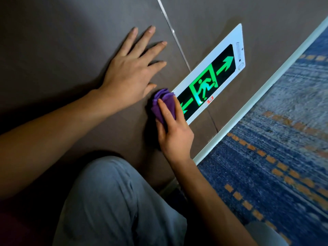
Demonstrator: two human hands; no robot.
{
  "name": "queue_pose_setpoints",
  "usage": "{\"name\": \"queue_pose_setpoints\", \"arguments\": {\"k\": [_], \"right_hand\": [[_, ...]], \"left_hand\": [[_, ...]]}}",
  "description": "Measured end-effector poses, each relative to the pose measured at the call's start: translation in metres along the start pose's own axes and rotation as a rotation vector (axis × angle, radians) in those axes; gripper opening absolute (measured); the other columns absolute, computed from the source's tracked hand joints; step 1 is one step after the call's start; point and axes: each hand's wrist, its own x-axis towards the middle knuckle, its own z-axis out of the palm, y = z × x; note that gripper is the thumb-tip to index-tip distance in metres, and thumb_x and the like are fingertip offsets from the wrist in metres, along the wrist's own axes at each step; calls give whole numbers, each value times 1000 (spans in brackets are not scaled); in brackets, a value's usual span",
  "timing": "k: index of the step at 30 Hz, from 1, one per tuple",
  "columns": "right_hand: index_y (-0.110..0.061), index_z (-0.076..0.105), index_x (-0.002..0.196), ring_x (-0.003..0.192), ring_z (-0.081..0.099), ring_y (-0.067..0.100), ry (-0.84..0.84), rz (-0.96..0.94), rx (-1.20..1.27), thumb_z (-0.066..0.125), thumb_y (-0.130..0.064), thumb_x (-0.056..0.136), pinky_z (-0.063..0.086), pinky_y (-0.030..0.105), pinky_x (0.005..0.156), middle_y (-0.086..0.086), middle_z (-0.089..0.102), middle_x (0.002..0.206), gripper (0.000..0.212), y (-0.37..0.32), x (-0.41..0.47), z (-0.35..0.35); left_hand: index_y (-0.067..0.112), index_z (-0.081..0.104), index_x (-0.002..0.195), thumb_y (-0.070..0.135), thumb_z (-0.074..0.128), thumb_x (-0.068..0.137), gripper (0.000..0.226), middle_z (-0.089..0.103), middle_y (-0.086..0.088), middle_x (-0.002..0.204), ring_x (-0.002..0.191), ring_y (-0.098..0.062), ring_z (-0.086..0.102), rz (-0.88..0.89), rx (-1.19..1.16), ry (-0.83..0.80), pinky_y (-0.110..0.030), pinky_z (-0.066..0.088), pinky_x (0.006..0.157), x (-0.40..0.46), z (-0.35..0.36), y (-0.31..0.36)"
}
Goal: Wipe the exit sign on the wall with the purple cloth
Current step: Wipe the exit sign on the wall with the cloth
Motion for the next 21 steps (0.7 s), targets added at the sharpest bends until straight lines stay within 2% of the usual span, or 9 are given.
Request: {"name": "queue_pose_setpoints", "arguments": {"k": [3,8,13,16,21], "right_hand": [[-44,45,150,106,68,23,-38,-20,-65,59,-37,95,54,31,61,1,33,167,57,9,-17,16],[-42,49,148,99,72,28,-54,127,-75,53,-40,97,52,30,54,2,38,164,52,36,-56,32],[-42,48,149,112,70,31,-112,180,-66,50,-41,98,58,38,62,3,40,163,51,53,-65,25],[-47,41,151,115,68,25,-37,168,-18,57,-40,98,58,36,68,-2,39,163,55,38,-49,18],[-51,39,151,111,68,21,-11,51,-67,54,-45,98,56,31,62,-3,32,166,55,14,-36,29]], "left_hand": [[17,53,148,44,69,90,66,26,-10,169,158,-40,10,5,18,-9,-60,9,127,0,0,-1],[18,52,149,46,65,92,65,27,-9,169,158,-40,9,26,38,-22,-63,8,126,-1,3,3],[17,55,145,41,68,90,62,31,-8,167,158,-40,11,22,16,-8,-63,8,126,-3,7,7],[16,57,144,40,68,90,61,32,-8,167,158,-39,13,20,9,0,-63,9,126,-2,7,7],[16,57,144,41,68,90,60,32,-9,167,158,-39,13,26,6,3,-62,9,126,-2,6,5]]}}
